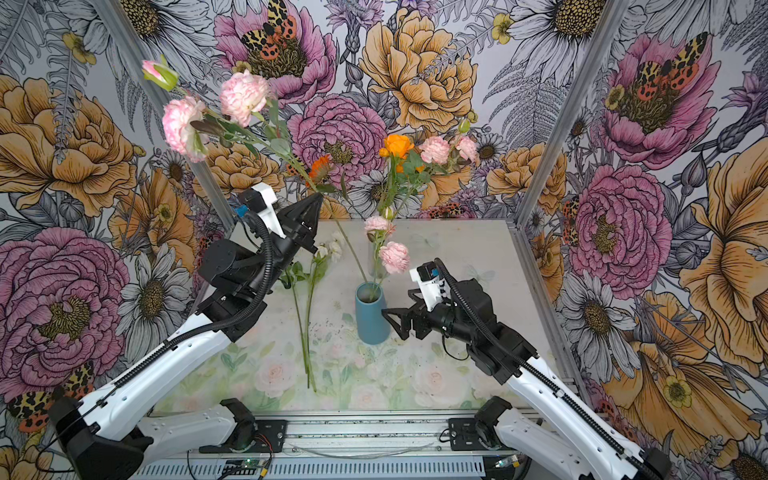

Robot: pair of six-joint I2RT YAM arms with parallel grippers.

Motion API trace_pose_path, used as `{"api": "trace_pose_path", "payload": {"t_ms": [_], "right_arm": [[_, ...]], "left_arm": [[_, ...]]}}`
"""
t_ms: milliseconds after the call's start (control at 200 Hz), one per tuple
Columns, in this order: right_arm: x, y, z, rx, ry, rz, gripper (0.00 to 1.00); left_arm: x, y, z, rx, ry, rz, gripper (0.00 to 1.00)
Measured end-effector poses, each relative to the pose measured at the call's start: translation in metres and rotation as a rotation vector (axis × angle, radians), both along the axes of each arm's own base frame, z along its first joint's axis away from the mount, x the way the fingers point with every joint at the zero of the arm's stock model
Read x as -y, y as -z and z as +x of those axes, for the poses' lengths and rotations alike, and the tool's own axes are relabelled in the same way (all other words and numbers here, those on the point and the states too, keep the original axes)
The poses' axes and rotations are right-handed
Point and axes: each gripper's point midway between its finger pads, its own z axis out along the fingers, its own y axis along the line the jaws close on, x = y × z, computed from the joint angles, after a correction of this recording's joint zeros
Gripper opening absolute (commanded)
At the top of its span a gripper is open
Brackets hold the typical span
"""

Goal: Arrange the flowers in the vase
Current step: 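Carry the pink carnation over the teal vase with the left gripper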

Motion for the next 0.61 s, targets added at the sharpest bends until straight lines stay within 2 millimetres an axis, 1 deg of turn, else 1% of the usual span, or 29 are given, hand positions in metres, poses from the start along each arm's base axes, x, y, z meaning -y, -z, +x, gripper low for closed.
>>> {"api": "trace_pose_path", "payload": {"t_ms": [165, 315, 480, 605], "right_arm": [[-0.001, 0.004, 0.002, -0.012, 0.000, -0.009, 1.00], [-0.003, 0.009, 0.004, -0.026, -0.002, -0.018, 0.99], [-0.005, 0.012, 0.004, -0.035, -0.007, -0.023, 1.00], [-0.005, 0.012, 0.004, -0.035, -0.007, -0.023, 1.00]], "left_arm": [[0.018, 0.046, 0.000, -0.051, 0.053, 0.065, 0.00], [0.035, 0.079, -0.009, -0.072, 0.097, 0.098, 0.00], [0.041, 0.106, -0.018, -0.058, 0.127, 0.099, 0.00], [0.043, 0.121, -0.024, -0.031, 0.135, 0.101, 0.00]]}}
